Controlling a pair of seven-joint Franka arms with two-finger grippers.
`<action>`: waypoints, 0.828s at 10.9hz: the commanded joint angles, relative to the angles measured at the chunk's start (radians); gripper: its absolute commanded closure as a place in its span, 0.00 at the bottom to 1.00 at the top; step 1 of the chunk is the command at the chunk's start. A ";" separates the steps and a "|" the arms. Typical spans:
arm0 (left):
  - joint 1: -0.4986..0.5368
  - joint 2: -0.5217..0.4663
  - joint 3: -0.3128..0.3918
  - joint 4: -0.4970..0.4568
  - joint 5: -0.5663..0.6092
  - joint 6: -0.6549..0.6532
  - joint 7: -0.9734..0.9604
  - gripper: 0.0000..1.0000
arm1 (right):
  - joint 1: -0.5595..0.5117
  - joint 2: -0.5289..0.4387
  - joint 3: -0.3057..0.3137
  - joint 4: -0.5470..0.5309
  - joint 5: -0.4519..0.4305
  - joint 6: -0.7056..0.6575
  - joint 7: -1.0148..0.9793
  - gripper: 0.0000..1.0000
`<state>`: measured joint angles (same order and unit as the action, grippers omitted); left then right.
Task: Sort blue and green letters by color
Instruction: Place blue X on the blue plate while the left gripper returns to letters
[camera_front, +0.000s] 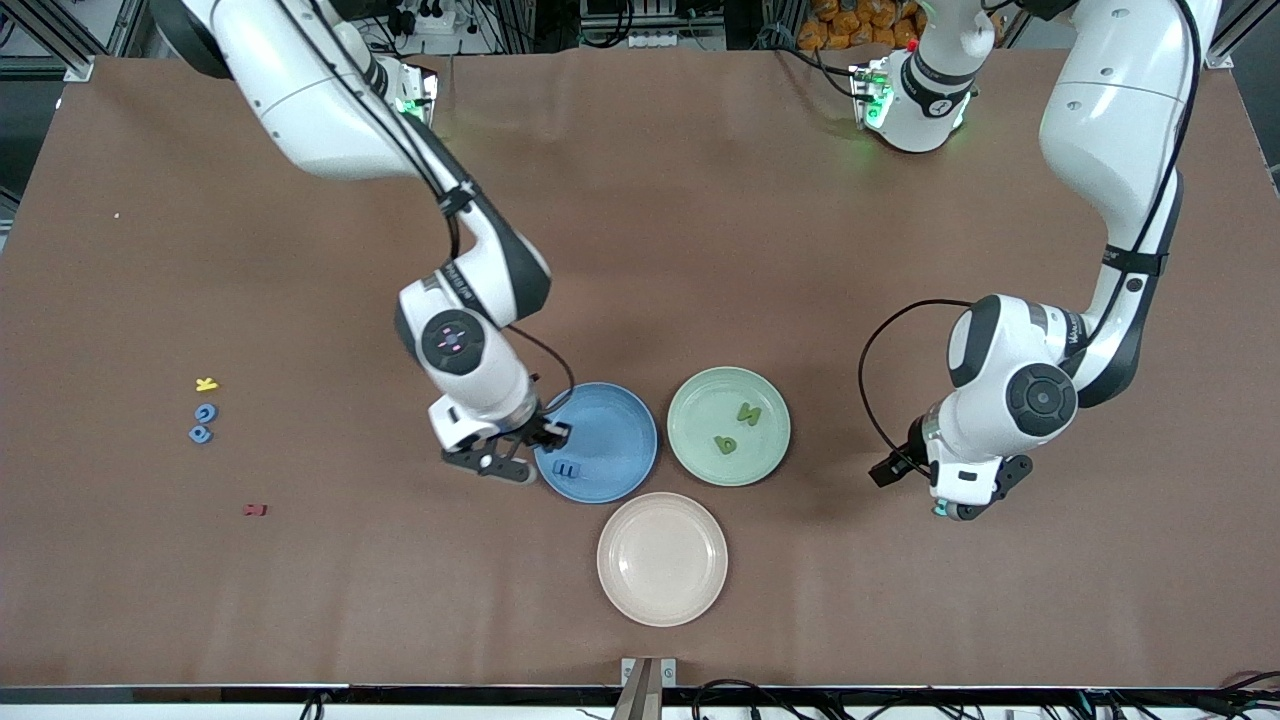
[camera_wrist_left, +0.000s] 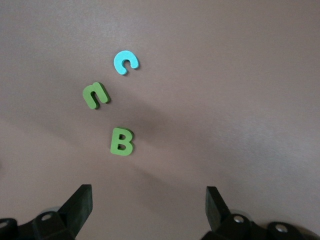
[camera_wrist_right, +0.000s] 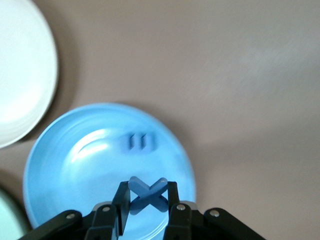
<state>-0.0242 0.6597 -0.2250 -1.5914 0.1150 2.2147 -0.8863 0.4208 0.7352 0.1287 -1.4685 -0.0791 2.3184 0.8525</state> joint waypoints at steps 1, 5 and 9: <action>0.013 0.035 0.001 0.013 0.006 -0.009 -0.025 0.00 | 0.041 0.010 -0.009 0.025 0.009 -0.008 0.069 0.68; 0.046 0.061 0.003 0.011 0.009 0.014 -0.013 0.00 | 0.058 0.009 -0.017 0.020 -0.004 0.016 0.068 0.00; 0.056 0.093 0.007 0.007 0.009 0.097 -0.014 0.00 | -0.083 -0.011 -0.017 -0.022 -0.002 -0.002 -0.131 0.00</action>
<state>0.0279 0.7314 -0.2168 -1.5917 0.1150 2.2783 -0.8870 0.4343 0.7384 0.0980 -1.4641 -0.0818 2.3315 0.8607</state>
